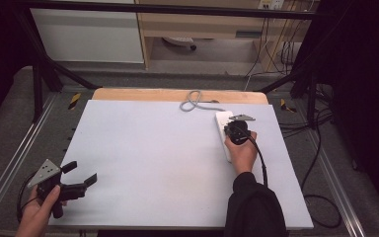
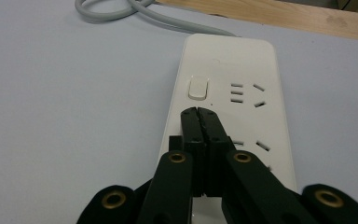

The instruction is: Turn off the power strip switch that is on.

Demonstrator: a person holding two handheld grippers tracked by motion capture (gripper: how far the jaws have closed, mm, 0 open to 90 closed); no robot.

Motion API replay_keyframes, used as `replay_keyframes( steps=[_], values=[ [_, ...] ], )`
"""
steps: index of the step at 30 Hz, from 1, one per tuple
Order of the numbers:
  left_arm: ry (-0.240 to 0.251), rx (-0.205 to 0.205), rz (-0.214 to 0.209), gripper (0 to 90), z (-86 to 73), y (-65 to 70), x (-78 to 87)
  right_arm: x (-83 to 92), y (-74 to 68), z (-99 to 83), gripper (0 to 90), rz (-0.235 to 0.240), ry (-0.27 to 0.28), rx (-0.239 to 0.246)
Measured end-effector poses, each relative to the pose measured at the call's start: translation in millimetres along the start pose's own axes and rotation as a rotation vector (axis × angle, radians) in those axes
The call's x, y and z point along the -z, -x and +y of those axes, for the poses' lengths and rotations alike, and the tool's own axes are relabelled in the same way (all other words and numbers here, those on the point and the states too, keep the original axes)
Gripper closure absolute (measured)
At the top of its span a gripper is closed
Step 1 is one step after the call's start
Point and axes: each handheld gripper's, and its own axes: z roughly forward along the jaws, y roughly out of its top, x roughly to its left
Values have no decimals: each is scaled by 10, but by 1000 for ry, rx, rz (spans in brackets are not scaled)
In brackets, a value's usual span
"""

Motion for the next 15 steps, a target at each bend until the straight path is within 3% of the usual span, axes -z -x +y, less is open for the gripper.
replay_keyframes(
  steps=[10,15],
  values=[
    [4,6,24,53,2,-29,19,8,-1,-1,900,19,33,-36],
    [3,6,14,53,1,-16,10,7,-6,-6,900,25,50,-41]
  ],
)
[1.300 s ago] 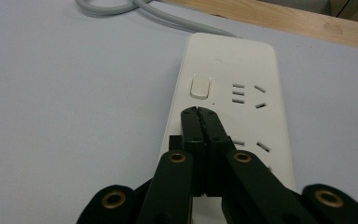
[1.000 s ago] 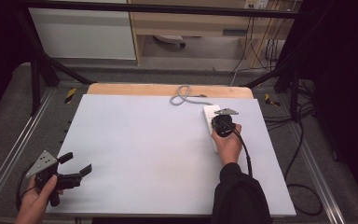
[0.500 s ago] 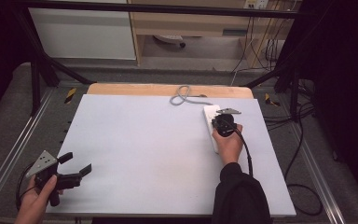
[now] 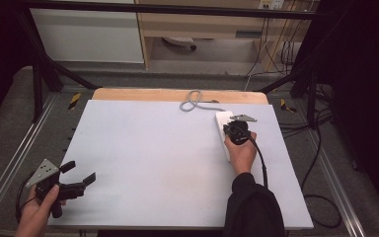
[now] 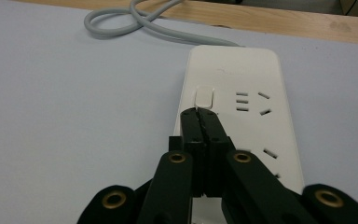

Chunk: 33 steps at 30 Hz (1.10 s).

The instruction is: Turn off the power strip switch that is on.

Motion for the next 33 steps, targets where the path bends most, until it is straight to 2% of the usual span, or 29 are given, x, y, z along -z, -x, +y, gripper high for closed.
replay_keyframes(
  steps=[26,33],
  values=[
    [-2,-3,-2,52,-2,-1,1,129,12,81,900,47,64,-38],
    [-2,-3,-3,52,-2,-1,4,203,-2,106,810,58,84,-42]
  ],
)
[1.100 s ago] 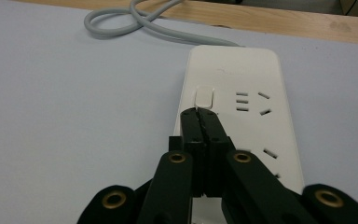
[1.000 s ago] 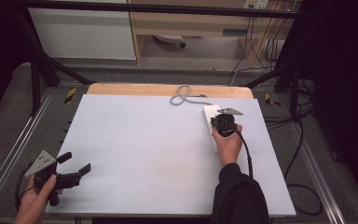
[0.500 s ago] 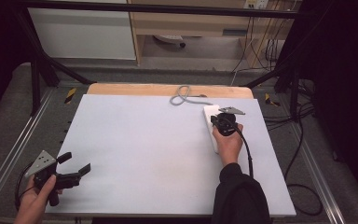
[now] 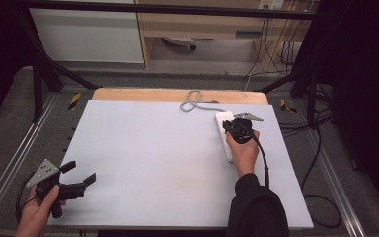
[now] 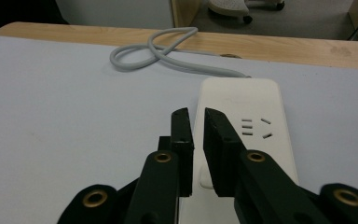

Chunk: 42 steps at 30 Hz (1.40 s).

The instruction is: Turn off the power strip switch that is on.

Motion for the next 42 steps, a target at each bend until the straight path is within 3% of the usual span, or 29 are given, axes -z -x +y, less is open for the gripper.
replay_keyframes(
  steps=[4,18,31,35,39,42],
  values=[
    [-1,-5,4,52,1,-5,-1,58,-11,27,749,13,16,-8],
    [-3,-3,2,52,-1,3,-1,343,-37,125,384,15,55,-20],
    [-3,-5,2,52,-1,3,7,620,-5,101,148,28,85,-10],
    [-3,-5,2,52,-2,5,8,689,-1,85,93,40,87,-9],
    [-5,-5,3,52,-3,6,8,773,-17,40,79,14,115,16],
    [-4,-4,3,52,-4,7,10,875,-10,-8,64,34,129,16]
  ],
)
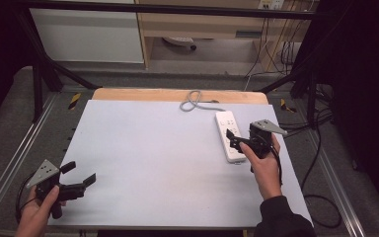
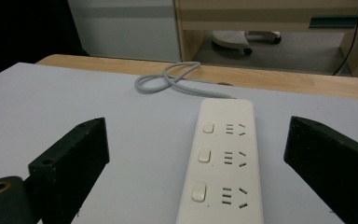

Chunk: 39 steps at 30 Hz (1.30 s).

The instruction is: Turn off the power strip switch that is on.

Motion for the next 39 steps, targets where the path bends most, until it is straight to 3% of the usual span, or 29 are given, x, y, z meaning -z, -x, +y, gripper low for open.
replay_keyframes(
  steps=[5,8,14,23,30,33,39],
  values=[
    [3,2,-2,52,1,3,0,170,34,-84,48,30,22,9],
    [1,2,-2,52,1,5,2,276,65,-161,38,31,24,29],
    [1,4,-3,52,2,8,2,466,166,-373,38,29,27,21],
    [5,8,-3,52,3,11,8,609,234,-581,39,23,19,27],
    [8,6,-7,52,6,12,16,645,200,-736,40,41,10,39],
    [8,8,-7,52,7,19,7,637,167,-830,42,45,-9,50],
    [15,6,-10,52,10,31,17,547,122,-976,45,58,-105,74]
  ],
)
